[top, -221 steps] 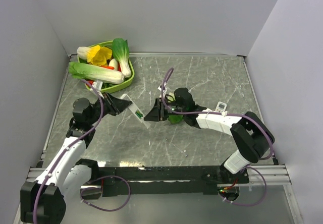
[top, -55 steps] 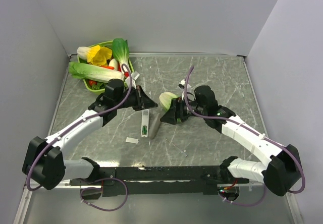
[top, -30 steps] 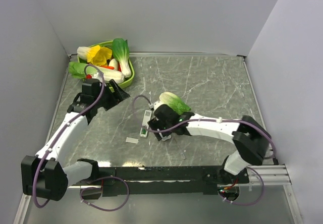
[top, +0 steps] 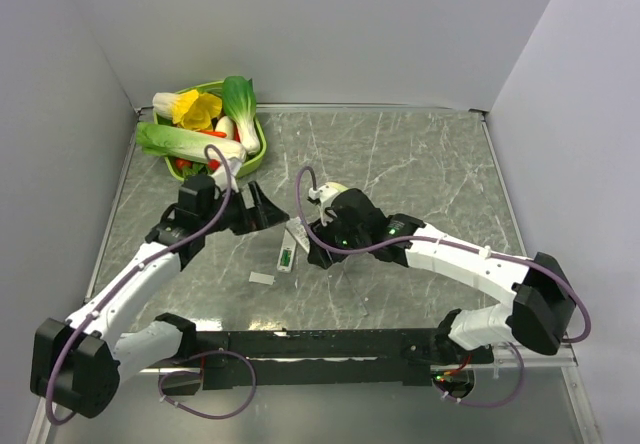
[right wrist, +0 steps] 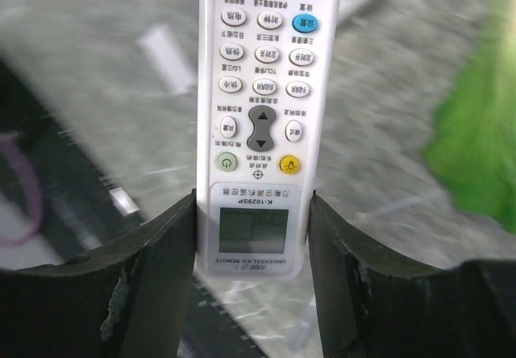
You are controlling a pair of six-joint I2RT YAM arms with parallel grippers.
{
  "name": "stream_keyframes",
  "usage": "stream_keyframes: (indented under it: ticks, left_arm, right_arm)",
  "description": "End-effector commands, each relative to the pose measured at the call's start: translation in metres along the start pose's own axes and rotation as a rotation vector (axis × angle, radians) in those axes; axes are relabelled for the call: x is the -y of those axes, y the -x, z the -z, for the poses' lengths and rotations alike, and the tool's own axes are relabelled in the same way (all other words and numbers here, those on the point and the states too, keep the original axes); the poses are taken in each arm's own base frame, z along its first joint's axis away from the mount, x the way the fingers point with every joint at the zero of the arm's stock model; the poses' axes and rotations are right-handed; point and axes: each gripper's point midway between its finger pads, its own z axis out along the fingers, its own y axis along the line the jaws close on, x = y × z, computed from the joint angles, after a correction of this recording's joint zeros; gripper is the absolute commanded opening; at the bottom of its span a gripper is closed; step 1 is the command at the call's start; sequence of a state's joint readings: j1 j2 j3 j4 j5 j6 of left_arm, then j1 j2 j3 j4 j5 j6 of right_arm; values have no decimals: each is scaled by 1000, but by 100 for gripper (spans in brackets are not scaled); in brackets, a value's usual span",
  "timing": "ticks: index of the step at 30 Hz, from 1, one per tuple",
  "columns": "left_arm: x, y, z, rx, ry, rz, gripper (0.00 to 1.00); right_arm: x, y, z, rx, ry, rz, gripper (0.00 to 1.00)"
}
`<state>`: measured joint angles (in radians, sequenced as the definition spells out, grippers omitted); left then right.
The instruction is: Unload the batteries from the remote control
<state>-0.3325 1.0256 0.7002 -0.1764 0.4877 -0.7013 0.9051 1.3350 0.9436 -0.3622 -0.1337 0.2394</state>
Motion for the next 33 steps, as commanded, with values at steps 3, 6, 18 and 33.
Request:
stream_keyframes:
  ticks: [3, 6, 18, 33]
  left_arm:
    - [35, -12, -25, -41, -110, 18, 93]
    - [34, -20, -34, -69, -94, 35, 86]
    - [35, -28, -37, -94, -117, 102, 8]
    - [18, -16, -52, -87, 51, 235, 1]
  right_arm:
    - [-55, 32, 26, 90, 284, 36, 16]
    - [-59, 36, 29, 107, 296, 21, 17]
    - [-41, 40, 17, 127, 196, -38, 32]
    - [-7, 46, 23, 342, -233, 299, 88]
